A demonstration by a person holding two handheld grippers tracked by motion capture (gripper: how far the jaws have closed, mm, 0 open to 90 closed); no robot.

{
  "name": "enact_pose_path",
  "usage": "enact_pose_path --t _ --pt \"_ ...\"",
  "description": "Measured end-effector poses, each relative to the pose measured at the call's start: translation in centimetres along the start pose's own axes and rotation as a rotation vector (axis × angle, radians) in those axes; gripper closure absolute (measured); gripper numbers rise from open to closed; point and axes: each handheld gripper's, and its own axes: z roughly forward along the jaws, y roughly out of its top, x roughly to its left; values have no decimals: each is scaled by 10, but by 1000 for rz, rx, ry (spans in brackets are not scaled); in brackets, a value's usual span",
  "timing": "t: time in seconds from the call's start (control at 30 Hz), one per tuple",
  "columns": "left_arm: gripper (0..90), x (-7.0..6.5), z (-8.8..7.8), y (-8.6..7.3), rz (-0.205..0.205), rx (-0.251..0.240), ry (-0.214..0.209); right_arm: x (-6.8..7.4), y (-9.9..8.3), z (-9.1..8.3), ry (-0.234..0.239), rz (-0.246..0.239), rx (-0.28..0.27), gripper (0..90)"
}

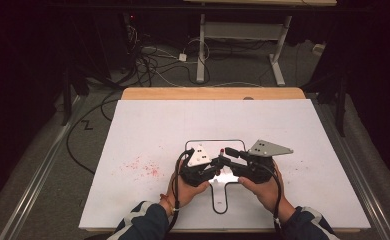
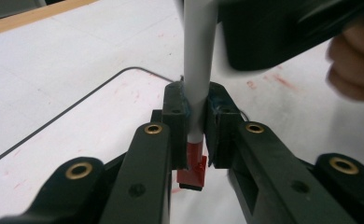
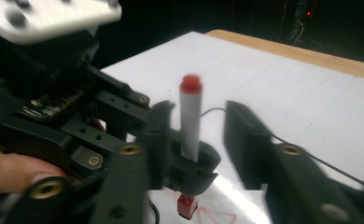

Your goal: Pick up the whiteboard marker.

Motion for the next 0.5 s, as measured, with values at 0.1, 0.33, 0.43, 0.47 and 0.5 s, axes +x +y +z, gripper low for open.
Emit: enact_pose_path --t 0.1,0.33,0.43,0.47,0.5 --pt "785 9 0 -8 11 3 -4 -3 -3 -9 -23 -30 0 501" --pt "786 20 3 -20 20 -9 -28 -10 -18 -37 -39 -86 -3 471" --pt "787 21 3 -20 48 -4 -33 -11 -22 -45 -46 -93 1 468" --pt "787 21 2 -20 61 4 -40 -12 -24 -49 -51 -106 13 462" --pt "788 22 0 -20 72 12 -43 -13 -29 -55 -68 -122 24 459"
